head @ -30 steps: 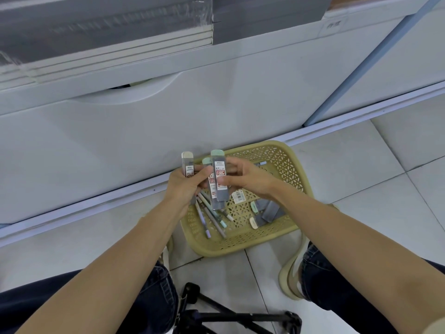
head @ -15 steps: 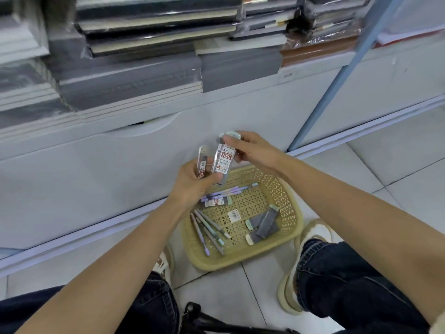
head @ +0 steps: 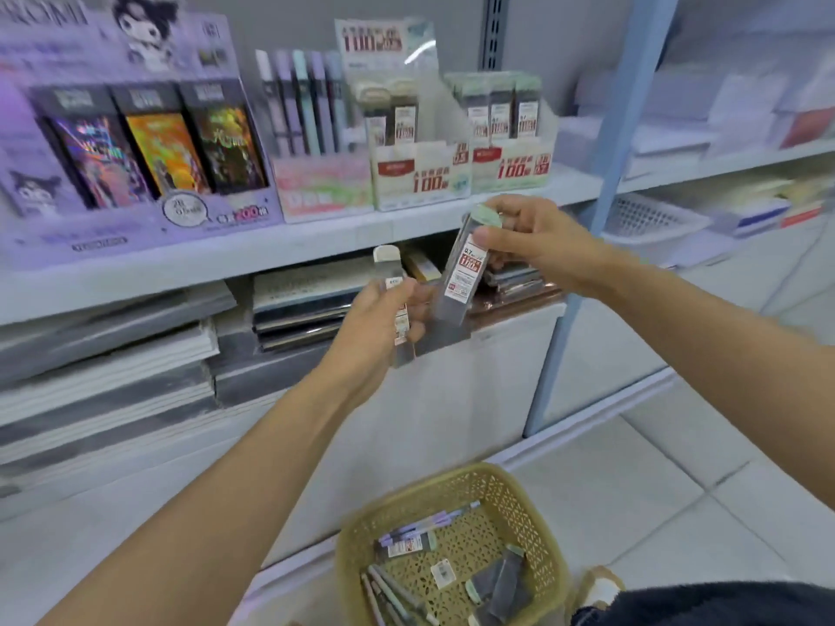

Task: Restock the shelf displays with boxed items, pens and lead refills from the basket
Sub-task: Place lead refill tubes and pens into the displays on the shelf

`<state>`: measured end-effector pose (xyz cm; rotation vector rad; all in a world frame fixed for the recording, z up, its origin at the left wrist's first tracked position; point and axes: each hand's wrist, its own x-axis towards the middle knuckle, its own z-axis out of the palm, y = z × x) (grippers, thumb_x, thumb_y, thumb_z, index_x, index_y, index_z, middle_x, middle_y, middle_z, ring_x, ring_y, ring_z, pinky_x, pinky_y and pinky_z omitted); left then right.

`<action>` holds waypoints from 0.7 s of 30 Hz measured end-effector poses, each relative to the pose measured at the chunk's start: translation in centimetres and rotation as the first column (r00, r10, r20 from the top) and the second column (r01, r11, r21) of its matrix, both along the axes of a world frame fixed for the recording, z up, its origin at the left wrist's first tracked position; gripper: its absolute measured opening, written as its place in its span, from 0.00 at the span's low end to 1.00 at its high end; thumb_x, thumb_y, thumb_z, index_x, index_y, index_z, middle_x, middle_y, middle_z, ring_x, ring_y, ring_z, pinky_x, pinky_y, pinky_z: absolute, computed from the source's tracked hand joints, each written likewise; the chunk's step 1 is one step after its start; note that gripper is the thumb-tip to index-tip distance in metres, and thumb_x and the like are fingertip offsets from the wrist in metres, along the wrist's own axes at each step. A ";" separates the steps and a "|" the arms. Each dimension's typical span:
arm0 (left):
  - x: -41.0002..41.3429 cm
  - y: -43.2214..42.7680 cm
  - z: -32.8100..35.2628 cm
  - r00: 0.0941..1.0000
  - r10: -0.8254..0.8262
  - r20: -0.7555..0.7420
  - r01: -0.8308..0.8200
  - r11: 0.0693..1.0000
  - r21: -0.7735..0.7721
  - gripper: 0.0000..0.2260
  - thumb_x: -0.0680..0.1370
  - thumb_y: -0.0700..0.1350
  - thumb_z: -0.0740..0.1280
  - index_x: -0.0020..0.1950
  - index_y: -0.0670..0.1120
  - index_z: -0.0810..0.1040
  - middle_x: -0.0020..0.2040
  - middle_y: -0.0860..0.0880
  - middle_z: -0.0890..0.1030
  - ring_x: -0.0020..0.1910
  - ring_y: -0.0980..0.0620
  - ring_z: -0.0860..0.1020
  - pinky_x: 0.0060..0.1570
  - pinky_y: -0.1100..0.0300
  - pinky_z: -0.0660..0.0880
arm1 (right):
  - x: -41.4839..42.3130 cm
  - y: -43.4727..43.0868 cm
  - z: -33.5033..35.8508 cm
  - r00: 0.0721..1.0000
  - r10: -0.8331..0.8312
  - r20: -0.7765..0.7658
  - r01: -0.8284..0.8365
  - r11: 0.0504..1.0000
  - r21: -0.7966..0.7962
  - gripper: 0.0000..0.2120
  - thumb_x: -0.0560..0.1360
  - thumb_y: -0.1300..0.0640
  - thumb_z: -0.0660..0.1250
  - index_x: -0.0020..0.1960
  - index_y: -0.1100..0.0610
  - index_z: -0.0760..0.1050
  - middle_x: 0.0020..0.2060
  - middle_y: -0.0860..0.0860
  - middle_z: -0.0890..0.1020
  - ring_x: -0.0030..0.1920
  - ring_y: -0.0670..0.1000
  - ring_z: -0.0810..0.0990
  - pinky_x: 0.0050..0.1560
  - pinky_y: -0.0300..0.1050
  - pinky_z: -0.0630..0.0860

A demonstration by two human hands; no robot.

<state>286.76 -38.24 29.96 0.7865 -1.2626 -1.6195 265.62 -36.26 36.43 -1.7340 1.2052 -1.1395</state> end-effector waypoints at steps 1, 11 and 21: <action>-0.1 -0.2 1.6 1.000 0.006 -0.001 -0.006 0.999 -0.046 0.06 0.83 0.44 0.60 0.49 0.44 0.74 0.45 0.47 0.86 0.35 0.52 0.79 0.32 0.61 0.73 | -0.4 0.1 1.8 0.999 -0.029 0.017 0.030 0.999 -0.045 0.10 0.78 0.62 0.65 0.59 0.61 0.74 0.46 0.52 0.85 0.47 0.49 0.82 0.46 0.41 0.77; -1.4 -2.7 11.5 0.996 0.078 0.045 -0.054 0.915 -0.400 0.06 0.81 0.45 0.63 0.53 0.47 0.79 0.43 0.46 0.86 0.37 0.51 0.83 0.36 0.61 0.78 | -5.2 -2.2 13.8 0.941 -0.339 0.001 0.308 0.856 -0.415 0.05 0.80 0.63 0.62 0.53 0.56 0.74 0.43 0.50 0.79 0.41 0.44 0.77 0.40 0.35 0.75; -2.2 -5.3 12.5 0.993 0.101 0.068 -0.063 0.902 -0.427 0.07 0.80 0.46 0.64 0.56 0.46 0.78 0.44 0.48 0.86 0.37 0.52 0.84 0.36 0.63 0.79 | -6.2 -7.4 14.0 0.895 -0.302 -0.328 0.188 0.923 -0.337 0.09 0.81 0.60 0.61 0.60 0.58 0.74 0.52 0.56 0.80 0.55 0.56 0.79 0.55 0.54 0.79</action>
